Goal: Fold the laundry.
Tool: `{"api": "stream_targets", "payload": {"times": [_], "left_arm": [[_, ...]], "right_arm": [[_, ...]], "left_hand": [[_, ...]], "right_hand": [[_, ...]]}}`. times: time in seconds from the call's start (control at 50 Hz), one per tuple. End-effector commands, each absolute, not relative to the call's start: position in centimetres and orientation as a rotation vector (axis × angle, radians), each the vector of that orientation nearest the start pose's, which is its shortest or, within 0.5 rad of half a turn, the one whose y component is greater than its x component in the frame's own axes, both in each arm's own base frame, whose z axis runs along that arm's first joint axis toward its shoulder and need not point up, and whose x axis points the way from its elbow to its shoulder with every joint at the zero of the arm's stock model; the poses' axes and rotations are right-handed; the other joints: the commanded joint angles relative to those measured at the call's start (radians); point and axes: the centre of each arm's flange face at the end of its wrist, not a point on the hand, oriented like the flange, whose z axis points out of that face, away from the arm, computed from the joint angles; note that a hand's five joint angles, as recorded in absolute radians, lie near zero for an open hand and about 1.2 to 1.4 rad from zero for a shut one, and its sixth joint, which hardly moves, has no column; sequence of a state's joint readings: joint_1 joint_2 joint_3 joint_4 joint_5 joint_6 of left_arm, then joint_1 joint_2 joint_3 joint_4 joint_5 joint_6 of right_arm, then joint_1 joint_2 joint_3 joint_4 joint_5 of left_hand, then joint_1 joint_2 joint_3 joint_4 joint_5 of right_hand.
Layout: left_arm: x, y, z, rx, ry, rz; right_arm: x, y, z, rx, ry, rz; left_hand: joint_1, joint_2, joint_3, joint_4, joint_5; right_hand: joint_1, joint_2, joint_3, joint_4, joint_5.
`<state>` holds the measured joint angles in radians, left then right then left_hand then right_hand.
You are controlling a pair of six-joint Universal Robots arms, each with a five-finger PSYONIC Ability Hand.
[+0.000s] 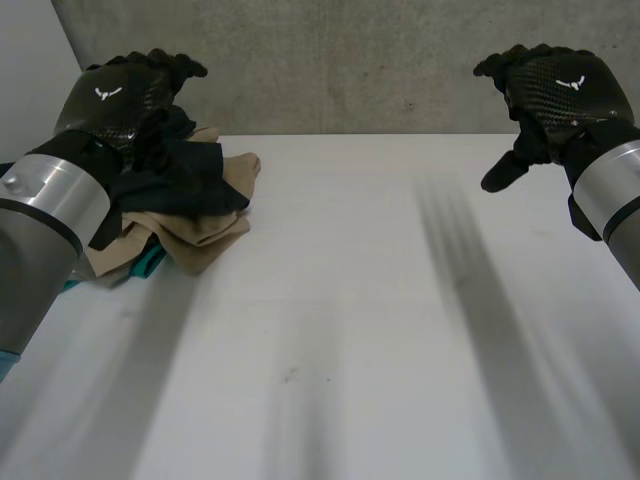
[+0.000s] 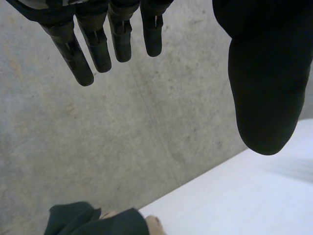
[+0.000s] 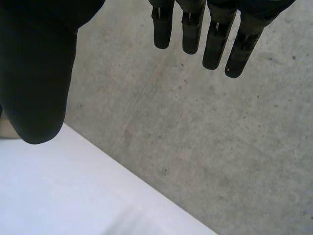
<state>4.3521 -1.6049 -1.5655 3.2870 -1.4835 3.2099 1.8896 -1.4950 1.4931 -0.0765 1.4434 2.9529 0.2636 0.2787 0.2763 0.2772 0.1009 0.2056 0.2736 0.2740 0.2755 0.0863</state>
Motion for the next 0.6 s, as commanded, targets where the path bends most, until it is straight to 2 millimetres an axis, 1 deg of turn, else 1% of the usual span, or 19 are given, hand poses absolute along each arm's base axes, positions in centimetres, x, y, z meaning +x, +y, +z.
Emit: {"api": "stream_targets", "payload": {"times": [0.02, 0.28, 0.36, 0.42, 0.44, 0.46, 0.48, 0.54, 0.56, 0.6], "left_arm": [[-23.3, -25.8, 30.1, 0.625, 2.212, -2.412], [-22.9, -26.2, 30.1, 0.607, 2.205, -2.406], [-22.7, -26.6, 29.7, 0.614, 2.189, -2.398], [-22.0, -28.8, 28.6, 0.621, 2.127, -2.354], [-21.6, -30.3, 27.4, 0.638, 2.093, -2.308], [-21.3, -31.0, 27.0, 0.646, 2.072, -2.29], [-20.9, -32.4, 26.2, 0.669, 2.019, -2.253], [-20.5, -34.3, 24.8, 0.713, 1.953, -2.2], [-20.3, -35.7, 23.9, 0.735, 1.909, -2.176], [-19.9, -37.2, 23.1, 0.743, 1.872, -2.151]], "right_arm": [[23.3, -26.8, 30.6, -0.663, 1.988, -2.133], [23.4, -26.6, 30.5, -0.669, 1.985, -2.127], [23.4, -26.6, 30.2, -0.677, 1.997, -2.119], [23.3, -26.5, 29.7, -0.685, 2.011, -2.11], [23.3, -26.5, 29.6, -0.687, 2.014, -2.107], [23.3, -26.5, 29.5, -0.693, 2.018, -2.107], [23.3, -26.5, 29.4, -0.696, 2.023, -2.102], [23.2, -26.3, 29.0, -0.708, 2.033, -2.094], [23.3, -26.3, 29.0, -0.712, 2.034, -2.092], [23.2, -26.3, 28.7, -0.717, 2.041, -2.086]], "left_hand": [[-0.089, -0.104, -0.102, -0.103, -0.101], [-0.089, -0.104, -0.102, -0.103, -0.101], [-0.089, -0.104, -0.102, -0.103, -0.101], [-0.089, -0.104, -0.102, -0.103, -0.101], [-0.089, -0.104, -0.102, -0.103, -0.101], [-0.089, -0.104, -0.102, -0.103, -0.101], [-0.089, -0.104, -0.102, -0.103, -0.101], [-0.088, -0.103, -0.101, -0.102, -0.1], [-0.08, -0.095, -0.092, -0.093, -0.091], [-0.079, -0.095, -0.092, -0.093, -0.091]], "right_hand": [[-0.031, -0.099, -0.1, -0.101, -0.086], [-0.031, -0.099, -0.1, -0.101, -0.086], [-0.031, -0.099, -0.1, -0.101, -0.086], [-0.031, -0.099, -0.1, -0.101, -0.086], [-0.031, -0.099, -0.1, -0.101, -0.086], [-0.031, -0.099, -0.1, -0.101, -0.086], [-0.031, -0.099, -0.1, -0.101, -0.086], [-0.031, -0.099, -0.1, -0.101, -0.086], [-0.031, -0.099, -0.1, -0.101, -0.086], [-0.031, -0.099, -0.1, -0.101, -0.086]]}}
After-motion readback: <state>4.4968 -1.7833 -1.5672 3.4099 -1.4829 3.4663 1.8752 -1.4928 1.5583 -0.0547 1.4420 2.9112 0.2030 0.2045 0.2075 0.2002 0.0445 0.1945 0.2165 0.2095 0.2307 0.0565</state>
